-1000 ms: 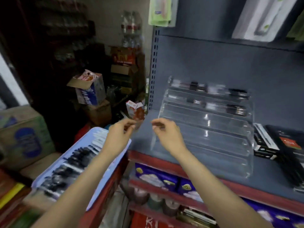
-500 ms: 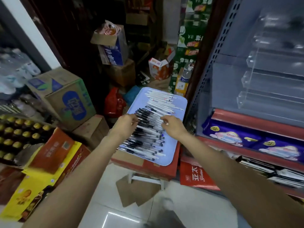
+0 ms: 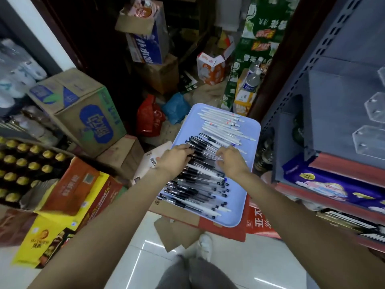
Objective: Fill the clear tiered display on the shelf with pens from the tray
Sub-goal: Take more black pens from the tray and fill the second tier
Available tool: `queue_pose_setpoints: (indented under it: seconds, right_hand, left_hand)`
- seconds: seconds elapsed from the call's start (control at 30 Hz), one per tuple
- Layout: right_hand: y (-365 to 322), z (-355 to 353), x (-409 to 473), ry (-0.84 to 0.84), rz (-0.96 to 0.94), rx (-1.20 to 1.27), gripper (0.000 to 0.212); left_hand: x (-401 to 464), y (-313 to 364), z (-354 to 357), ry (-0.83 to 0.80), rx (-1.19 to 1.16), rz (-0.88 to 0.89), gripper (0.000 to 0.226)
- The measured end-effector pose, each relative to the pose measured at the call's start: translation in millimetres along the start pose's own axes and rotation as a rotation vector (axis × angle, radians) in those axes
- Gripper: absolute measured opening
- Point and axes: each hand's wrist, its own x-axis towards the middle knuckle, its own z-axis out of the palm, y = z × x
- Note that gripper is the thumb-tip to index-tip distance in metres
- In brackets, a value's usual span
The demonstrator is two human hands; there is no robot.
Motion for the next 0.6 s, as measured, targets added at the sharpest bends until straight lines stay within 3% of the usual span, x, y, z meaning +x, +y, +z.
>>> queue_pose_setpoints:
  seconds: [0.13, 0.27, 0.4, 0.6]
  right_hand:
    - [-9.4, -12.9, 14.1, -0.130, 0.035, 0.021, 0.014]
    - [-16.4, -12.1, 13.0, -0.177, 0.050, 0.059, 0.019]
    - [-16.8, -6.8, 10.3, -0.097, 0.102, 0.163, 0.021]
    - [-17.6, -5.3, 5.7, 0.042, 0.167, 0.244, 0.006]
  left_hand:
    - [17.1, -11.3, -4.1, 0.000, -0.085, 0.036, 0.029]
    - [31.0, -21.9, -1.0, -0.002, -0.159, 0.085, 0.024]
    - [36.5, -32.2, 1.7, 0.060, -0.319, 0.096, 0.018]
    - [38.4, -38.8, -2.6, 0.087, -0.527, 0.088, 0.012]
